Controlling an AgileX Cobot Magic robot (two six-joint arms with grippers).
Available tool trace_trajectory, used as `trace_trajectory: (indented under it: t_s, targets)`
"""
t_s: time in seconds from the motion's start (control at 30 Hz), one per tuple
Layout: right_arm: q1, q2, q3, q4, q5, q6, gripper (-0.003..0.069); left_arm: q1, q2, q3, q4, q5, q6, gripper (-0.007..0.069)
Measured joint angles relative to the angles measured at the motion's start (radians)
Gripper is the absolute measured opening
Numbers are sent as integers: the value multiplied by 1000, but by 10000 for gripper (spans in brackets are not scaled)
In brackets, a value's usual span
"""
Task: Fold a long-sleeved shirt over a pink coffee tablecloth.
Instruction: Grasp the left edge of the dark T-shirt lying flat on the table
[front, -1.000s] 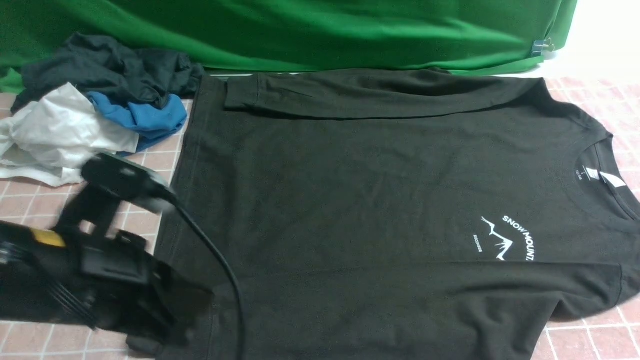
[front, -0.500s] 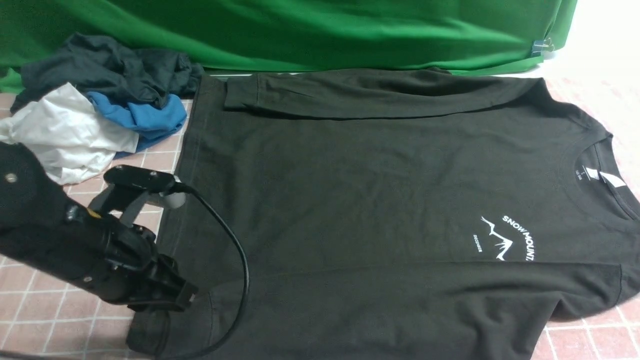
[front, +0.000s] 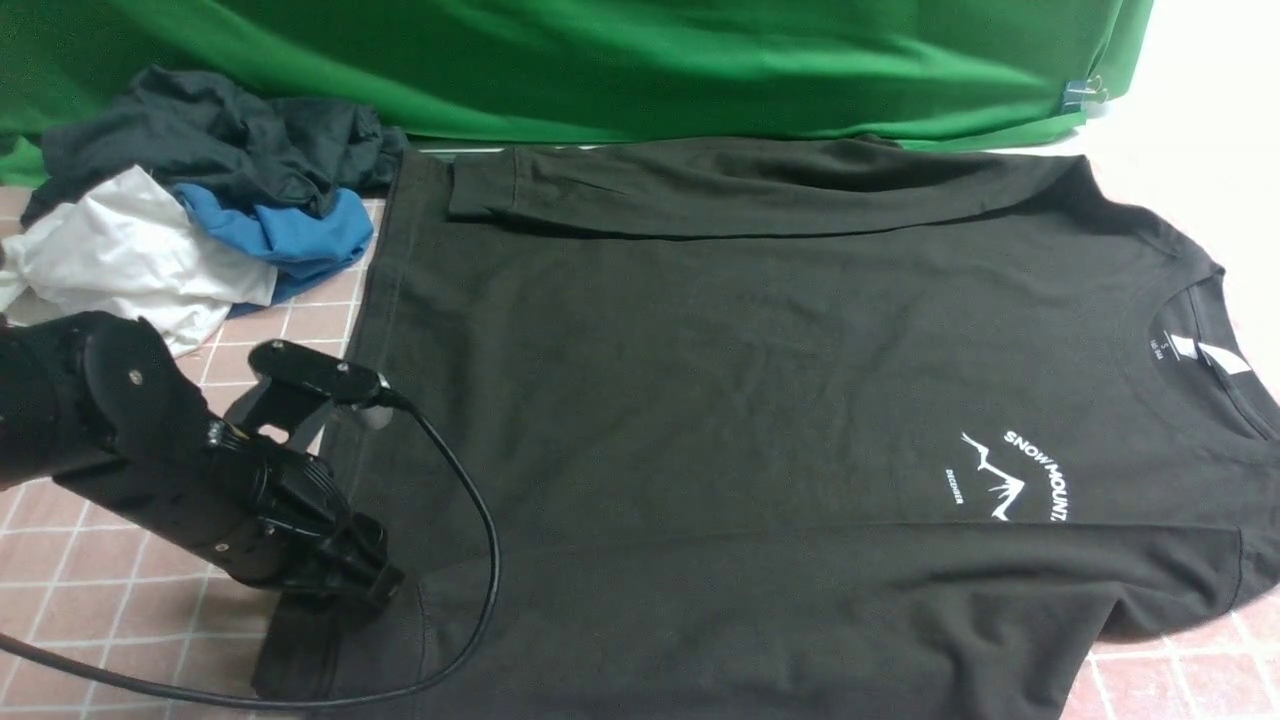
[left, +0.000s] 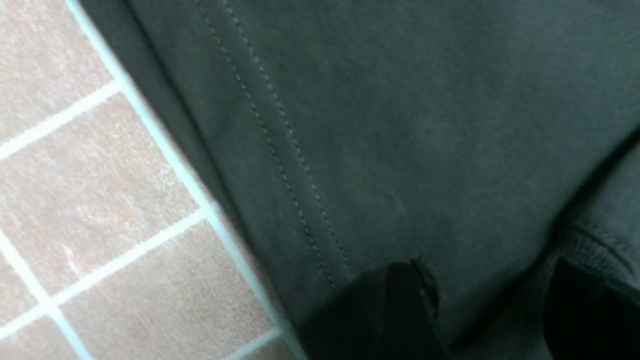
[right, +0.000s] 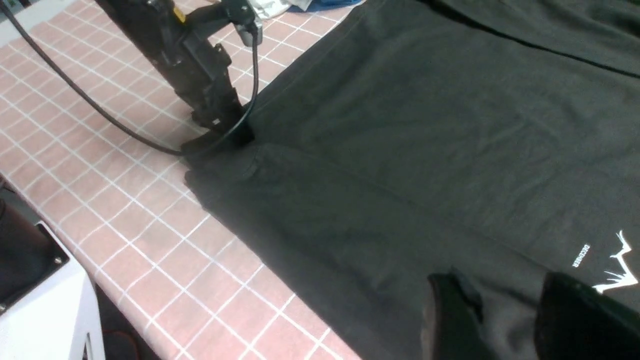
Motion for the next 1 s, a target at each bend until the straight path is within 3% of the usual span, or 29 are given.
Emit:
trace_trajectory:
  t_s: [0.4,0.7,0.83,1.0]
  targets:
    - [0,0,0,-2,0,-15,238,0,19,0,-3,39,0,205]
    - [0,0,0,-2,0,-17,239,0,19,0,17,61,0,178]
    - [0,0,0,-2,-1,-17,239,0,19,-5,3,87,0,55]
    - [0,0,0,-3,-2,-17,239,0,19,-69,4,148,-8,35]
